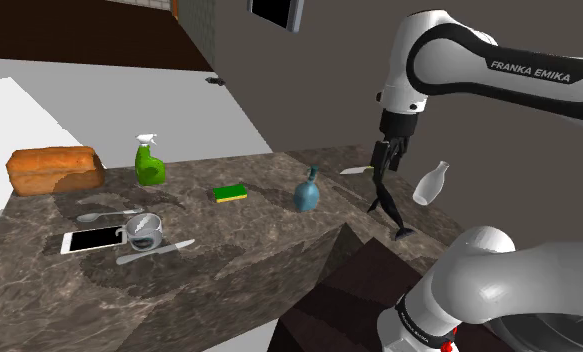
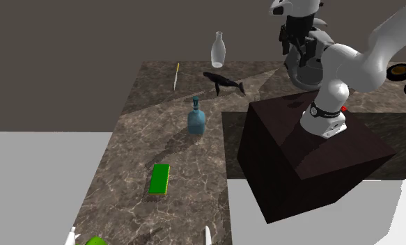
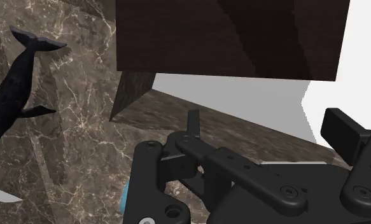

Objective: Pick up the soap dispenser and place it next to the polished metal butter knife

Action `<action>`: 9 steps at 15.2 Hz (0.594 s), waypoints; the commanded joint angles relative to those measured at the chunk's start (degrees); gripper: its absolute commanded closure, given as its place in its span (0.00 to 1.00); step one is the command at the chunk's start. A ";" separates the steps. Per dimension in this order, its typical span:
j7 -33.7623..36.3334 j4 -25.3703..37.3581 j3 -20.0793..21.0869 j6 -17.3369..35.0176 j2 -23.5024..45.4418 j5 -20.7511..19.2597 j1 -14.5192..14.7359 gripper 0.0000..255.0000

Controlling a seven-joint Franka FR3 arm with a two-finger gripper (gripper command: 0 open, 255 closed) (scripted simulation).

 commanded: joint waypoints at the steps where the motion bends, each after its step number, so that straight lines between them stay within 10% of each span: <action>1: 0.00 0.00 0.00 0.00 0.00 0.00 0.00 0.00; 9: -1.41 -1.71 -3.01 17.11 11.99 -2.26 -1.34 0.00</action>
